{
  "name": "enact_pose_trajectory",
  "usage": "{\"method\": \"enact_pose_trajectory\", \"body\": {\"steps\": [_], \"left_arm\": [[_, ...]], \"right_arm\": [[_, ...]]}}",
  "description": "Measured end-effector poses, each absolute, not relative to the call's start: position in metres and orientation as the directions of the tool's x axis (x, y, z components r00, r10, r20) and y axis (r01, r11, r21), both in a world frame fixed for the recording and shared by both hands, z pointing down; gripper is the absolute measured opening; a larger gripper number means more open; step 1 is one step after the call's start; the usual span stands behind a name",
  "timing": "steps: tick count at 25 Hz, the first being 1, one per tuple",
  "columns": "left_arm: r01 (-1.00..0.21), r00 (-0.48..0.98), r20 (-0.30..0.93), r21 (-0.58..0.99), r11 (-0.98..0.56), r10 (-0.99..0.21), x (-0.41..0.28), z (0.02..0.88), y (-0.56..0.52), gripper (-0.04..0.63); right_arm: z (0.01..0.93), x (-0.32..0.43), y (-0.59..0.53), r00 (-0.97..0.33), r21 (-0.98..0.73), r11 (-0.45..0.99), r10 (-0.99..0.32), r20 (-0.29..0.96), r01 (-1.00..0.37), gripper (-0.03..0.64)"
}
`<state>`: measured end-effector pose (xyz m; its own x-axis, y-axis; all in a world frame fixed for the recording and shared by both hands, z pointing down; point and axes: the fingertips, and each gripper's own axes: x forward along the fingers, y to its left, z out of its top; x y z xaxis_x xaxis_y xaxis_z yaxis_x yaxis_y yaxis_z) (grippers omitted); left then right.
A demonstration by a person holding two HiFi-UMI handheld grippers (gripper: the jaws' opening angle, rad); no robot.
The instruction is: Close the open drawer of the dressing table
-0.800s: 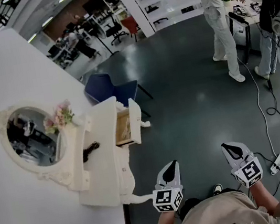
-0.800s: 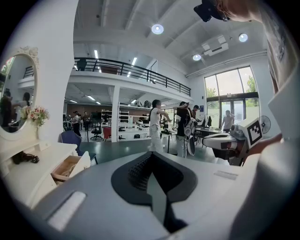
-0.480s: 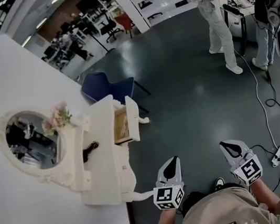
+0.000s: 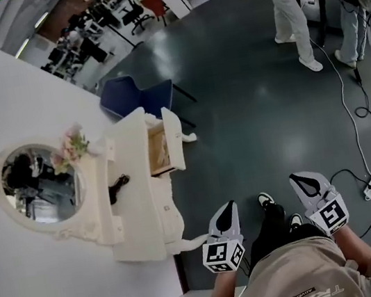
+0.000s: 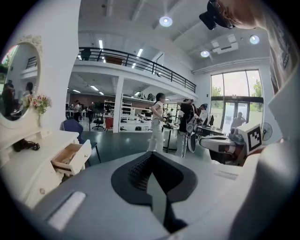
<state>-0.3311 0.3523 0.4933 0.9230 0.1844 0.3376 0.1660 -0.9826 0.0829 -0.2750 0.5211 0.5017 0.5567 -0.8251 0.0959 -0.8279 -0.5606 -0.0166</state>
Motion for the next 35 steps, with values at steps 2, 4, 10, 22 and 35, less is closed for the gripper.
{"method": "enact_pose_trajectory", "body": {"steps": [2, 4, 10, 22, 35], "left_arm": [[0.158, 0.921, 0.343, 0.109, -0.981, 0.186, -0.321, 0.500, 0.347, 0.017], [0.177, 0.917, 0.346, 0.091, -0.980, 0.198, -0.305, 0.504, 0.345, 0.017], [0.236, 0.928, 0.270, 0.102, -0.966, 0.256, -0.235, 0.488, 0.330, 0.017], [0.279, 0.933, 0.207, 0.096, -0.955, 0.293, -0.129, 0.463, 0.260, 0.017], [0.194, 0.943, 0.230, 0.213, -0.958, 0.242, -0.069, 0.474, 0.211, 0.017]], "right_arm": [[0.499, -0.267, 0.519, 0.570, 0.004, -0.572, -0.817, 0.091, -0.820, 0.002], [0.502, -0.256, 0.515, 0.568, 0.008, -0.571, -0.815, 0.115, -0.821, 0.002], [0.500, -0.199, 0.487, 0.571, -0.033, -0.582, -0.805, 0.161, -0.812, 0.002], [0.426, -0.096, 0.365, 0.512, 0.091, -0.504, -0.854, 0.094, -0.859, 0.003], [0.472, -0.019, 0.321, 0.434, 0.017, -0.441, -0.875, 0.215, -0.897, 0.003]]}}
